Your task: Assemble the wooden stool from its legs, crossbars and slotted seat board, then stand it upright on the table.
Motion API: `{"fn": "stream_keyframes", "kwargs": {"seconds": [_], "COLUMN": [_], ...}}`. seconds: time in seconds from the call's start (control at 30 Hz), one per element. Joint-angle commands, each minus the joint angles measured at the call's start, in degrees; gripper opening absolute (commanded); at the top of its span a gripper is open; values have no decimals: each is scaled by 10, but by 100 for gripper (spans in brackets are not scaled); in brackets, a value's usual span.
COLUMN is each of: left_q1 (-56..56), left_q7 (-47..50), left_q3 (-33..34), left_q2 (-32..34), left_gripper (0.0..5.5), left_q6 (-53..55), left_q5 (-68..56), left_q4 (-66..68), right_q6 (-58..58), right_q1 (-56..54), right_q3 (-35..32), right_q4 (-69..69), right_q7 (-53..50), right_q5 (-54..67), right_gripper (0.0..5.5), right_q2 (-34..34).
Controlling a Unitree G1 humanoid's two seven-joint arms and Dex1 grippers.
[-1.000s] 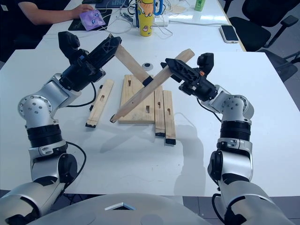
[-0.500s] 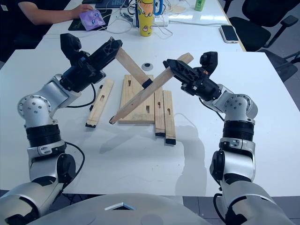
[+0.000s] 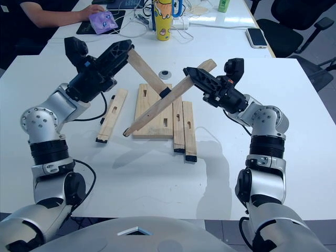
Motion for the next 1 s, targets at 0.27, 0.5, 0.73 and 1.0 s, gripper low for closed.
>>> {"fn": "stream_keyframes", "kwargs": {"seconds": [0.27,0.5,0.73,1.0], "left_q1": [119,161,101,86], "left_q7": [-120,-216,-214,-209], "left_q3": [-84,-360,-487,-484], "left_q2": [185,202,173,134], "left_gripper": [260,260,260,260], "left_q6": [-86,-330,-531,-559], "left_q5": [184,502,732,769], "left_q4": [-54,-98,46,112], "right_q6": [-15,-106,-161,-199], "right_q1": [26,-55,-128,-147], "right_q3": [-11,17,39,62], "right_q4": [23,125,209,214], "right_q7": [41,80,133,149], "right_q5": [-24,-109,-169,-192], "right_gripper": [205,205,205,205], "right_q2": [-98,-154,-178,-125]}}
